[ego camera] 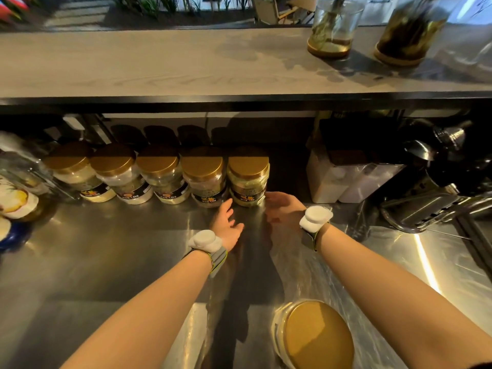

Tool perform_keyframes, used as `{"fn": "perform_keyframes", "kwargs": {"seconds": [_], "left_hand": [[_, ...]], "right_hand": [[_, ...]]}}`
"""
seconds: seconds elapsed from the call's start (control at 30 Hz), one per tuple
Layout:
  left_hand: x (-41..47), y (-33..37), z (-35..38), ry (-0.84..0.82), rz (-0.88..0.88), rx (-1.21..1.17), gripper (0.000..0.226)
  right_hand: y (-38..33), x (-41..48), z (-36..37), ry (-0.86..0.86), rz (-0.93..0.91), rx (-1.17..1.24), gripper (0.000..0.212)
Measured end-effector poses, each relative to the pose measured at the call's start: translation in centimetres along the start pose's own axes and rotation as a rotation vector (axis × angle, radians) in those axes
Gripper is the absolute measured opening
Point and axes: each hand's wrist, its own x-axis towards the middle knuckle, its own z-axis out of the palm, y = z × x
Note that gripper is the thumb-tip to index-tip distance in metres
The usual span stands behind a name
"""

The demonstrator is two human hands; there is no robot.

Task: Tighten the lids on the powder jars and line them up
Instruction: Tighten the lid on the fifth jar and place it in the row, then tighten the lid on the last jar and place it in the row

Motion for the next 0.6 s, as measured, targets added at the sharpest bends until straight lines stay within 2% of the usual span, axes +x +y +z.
{"fn": "perform_keyframes", "kwargs": {"seconds": [0.13,0.23,0.37,0.6], "left_hand": [[-2.2,-0.4,-0.1,-0.038,0.054,0.065,0.069],[-4.6,-0.8,0.0,-0.072,0.078,0.110,0.065],[-8.5,-2.3,0.4,-0.052,0.139,0.160,0.062],[-14.0,-5.6,1.8,-0.007,0.193,0.198,0.054]], "right_hand": [[1.1,-2.5,-0.3,0.005,0.014,-0.001,0.047],[2.5,-4.9,-0.9,-0.001,0.020,0.130,0.043],[4.3,-8.9,-1.4,0.023,0.065,0.103,0.047],[8.9,-14.5,-2.3,0.113,0.082,0.126,0.033]]}}
